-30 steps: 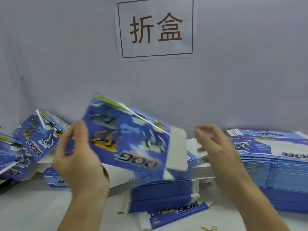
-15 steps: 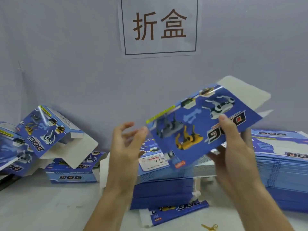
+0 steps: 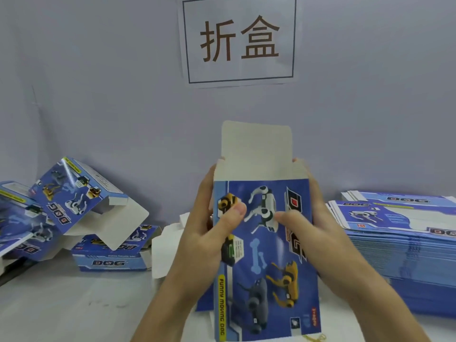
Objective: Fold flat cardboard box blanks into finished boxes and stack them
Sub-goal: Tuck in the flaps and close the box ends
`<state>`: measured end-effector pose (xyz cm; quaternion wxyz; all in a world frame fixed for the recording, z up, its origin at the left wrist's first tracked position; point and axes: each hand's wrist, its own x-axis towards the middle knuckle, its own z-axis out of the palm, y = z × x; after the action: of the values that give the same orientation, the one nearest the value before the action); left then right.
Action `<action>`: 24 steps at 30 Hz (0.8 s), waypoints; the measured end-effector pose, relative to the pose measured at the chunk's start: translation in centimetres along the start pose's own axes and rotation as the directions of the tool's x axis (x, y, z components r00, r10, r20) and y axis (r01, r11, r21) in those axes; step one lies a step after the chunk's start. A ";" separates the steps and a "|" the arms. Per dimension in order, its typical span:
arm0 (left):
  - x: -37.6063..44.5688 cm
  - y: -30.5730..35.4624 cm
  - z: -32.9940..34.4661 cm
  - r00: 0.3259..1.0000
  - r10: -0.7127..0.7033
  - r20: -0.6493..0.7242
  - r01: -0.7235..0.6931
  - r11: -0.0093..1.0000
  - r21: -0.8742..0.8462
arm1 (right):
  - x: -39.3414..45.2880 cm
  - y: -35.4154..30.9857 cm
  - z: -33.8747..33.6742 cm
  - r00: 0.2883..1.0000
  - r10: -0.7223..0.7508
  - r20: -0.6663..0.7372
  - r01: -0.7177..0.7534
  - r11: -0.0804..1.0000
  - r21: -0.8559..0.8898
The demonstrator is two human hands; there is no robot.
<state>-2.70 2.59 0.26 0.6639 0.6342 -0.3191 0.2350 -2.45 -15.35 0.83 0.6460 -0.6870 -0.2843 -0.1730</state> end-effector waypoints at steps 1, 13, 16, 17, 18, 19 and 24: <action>-0.1 0.0 0.3 1.000 -0.001 -0.011 0.001 1.000 0.020 | 0.1 0.3 0.1 0.999 0.012 -0.052 -0.009 0.999 0.044; -0.1 -0.4 -0.5 0.934 -0.293 -0.205 0.282 0.956 -0.082 | 0.1 0.6 2.9 0.967 0.146 -0.207 -0.118 0.983 0.142; 0.4 -0.4 -0.3 0.922 -0.321 -0.218 0.282 0.940 -0.190 | 0.1 0.5 2.9 0.966 0.209 -0.154 -0.176 0.963 0.204; 0.5 -0.6 -0.3 0.929 -0.309 -0.201 0.264 0.938 -0.224 | 0.1 0.4 2.8 0.969 0.196 -0.151 -0.163 0.964 0.209; 0.5 -0.6 -0.1 0.939 -0.284 -0.193 0.238 0.944 -0.227 | 0.3 0.6 2.7 0.976 0.167 -0.141 -0.131 0.964 0.232; 0.3 -0.5 0.0 0.945 -0.252 -0.208 0.209 0.955 -0.210 | 0.2 0.3 2.7 0.979 0.146 -0.142 -0.106 0.961 0.256; 0.1 -0.4 0.1 0.949 -0.166 -0.267 0.080 0.949 -0.305 | -0.2 0.8 2.5 0.978 0.115 -0.176 -0.026 0.896 0.443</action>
<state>-2.33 2.43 0.08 0.8025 0.5077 -0.2091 0.2334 -2.41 -12.91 -0.20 0.8148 -0.5133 -0.2250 -0.1483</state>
